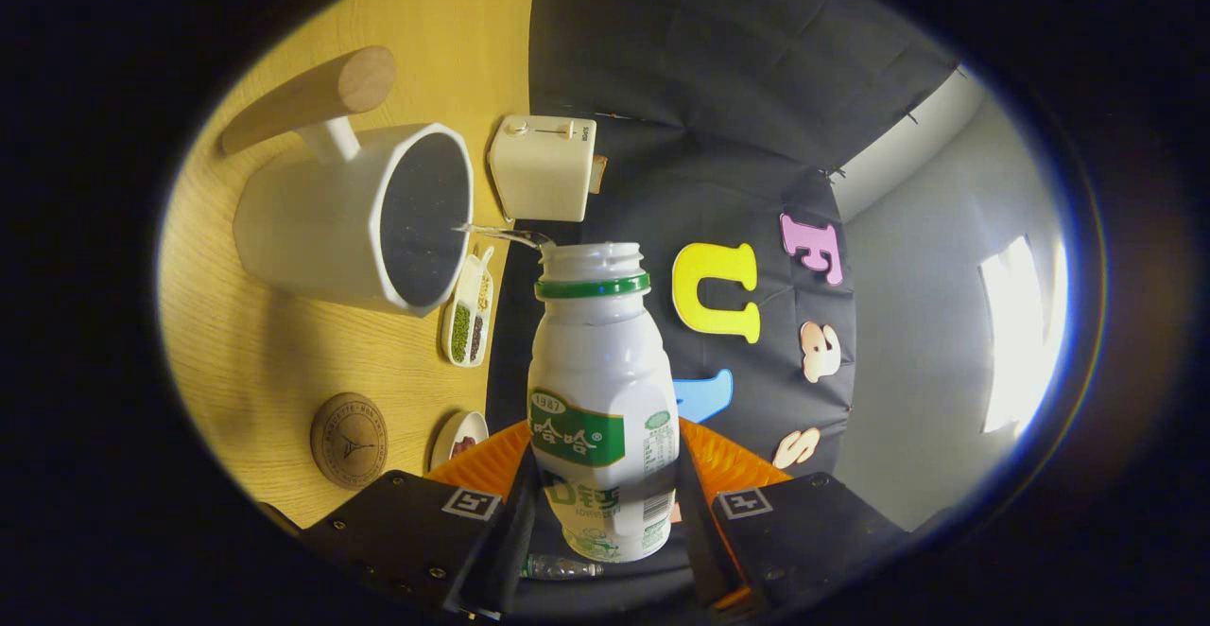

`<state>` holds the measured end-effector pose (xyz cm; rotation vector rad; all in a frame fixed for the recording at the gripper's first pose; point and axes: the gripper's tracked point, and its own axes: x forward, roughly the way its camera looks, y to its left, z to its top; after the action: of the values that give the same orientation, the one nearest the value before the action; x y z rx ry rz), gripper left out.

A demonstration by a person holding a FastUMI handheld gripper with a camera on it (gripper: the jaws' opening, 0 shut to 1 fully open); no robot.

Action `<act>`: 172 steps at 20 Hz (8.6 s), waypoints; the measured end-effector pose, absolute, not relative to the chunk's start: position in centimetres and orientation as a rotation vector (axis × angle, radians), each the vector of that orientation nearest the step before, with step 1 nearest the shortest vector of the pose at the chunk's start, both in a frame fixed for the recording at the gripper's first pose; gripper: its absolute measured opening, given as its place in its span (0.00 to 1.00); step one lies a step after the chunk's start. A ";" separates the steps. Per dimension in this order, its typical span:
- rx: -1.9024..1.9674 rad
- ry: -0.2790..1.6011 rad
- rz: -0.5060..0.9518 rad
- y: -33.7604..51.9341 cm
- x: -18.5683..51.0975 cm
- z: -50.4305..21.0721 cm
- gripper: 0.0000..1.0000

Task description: Take the bottle from table, then pour the juice into the cup, finally place the bottle on the coaster

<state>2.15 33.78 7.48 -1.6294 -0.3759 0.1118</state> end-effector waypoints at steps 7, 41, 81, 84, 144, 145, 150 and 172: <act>-1.639 -0.376 0.106 33.8 2.3 7.4 0.69; -1.710 -0.386 0.078 33.3 2.8 7.7 0.69; -1.819 -0.447 0.054 33.4 3.0 8.3 0.69; -1.836 -0.452 0.055 33.5 3.0 8.3 0.69; -1.019 -0.144 0.252 29.7 3.8 4.8 0.69; -0.967 -0.127 0.262 29.5 3.7 4.8 0.69; -0.738 -0.060 0.291 28.1 3.6 4.5 0.69; -0.067 0.175 0.341 21.6 1.7 0.6 0.69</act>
<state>1.66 21.57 0.62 -0.0674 0.1748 0.3408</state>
